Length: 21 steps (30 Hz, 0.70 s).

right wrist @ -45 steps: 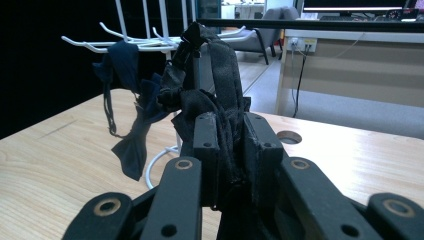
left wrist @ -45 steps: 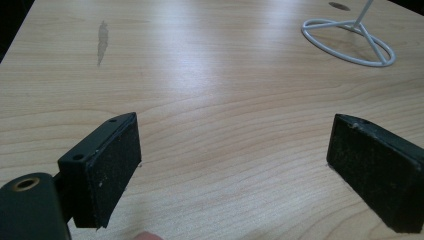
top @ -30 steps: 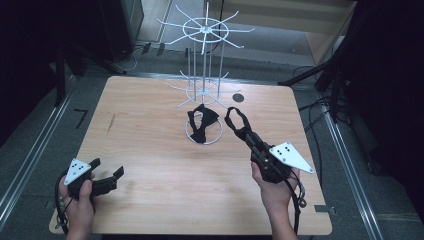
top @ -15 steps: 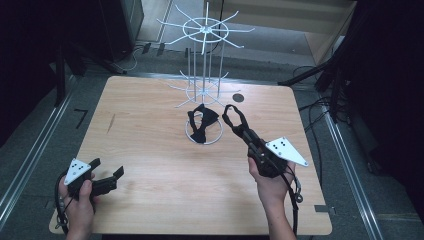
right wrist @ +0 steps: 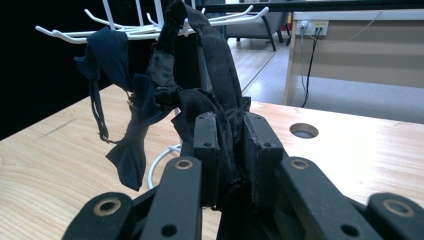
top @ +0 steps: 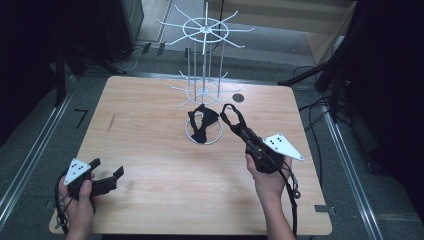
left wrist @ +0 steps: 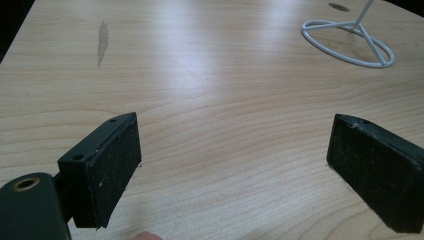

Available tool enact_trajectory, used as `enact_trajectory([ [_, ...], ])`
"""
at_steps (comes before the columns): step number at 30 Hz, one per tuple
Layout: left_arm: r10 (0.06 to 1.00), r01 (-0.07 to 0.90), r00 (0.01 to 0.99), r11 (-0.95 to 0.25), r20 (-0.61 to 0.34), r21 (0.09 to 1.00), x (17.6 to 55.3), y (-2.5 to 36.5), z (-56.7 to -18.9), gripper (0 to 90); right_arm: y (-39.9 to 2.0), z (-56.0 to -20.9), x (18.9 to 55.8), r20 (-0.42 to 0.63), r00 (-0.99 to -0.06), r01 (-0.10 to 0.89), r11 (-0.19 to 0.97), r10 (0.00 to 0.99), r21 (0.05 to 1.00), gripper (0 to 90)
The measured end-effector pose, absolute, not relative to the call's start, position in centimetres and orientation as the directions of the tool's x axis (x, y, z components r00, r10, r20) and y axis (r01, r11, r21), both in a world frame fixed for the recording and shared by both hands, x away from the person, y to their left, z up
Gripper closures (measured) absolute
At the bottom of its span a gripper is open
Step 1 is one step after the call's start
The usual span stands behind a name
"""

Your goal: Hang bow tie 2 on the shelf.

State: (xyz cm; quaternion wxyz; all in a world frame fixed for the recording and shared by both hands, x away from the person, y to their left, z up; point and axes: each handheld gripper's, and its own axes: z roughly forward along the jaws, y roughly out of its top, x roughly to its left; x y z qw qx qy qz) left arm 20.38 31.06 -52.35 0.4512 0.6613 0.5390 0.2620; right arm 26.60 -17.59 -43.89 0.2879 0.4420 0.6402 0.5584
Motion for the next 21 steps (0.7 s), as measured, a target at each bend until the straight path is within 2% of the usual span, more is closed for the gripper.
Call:
enact_trajectory([
  [21, 0.949, 0.476, 0.282, -0.012, -0.140, 0.879, 20.4, 31.1, -52.4, 8.1, -16.6, -45.0, 28.1, 0.136, -0.442, 0.280, -0.008, 0.887, 0.960, 78.8],
])
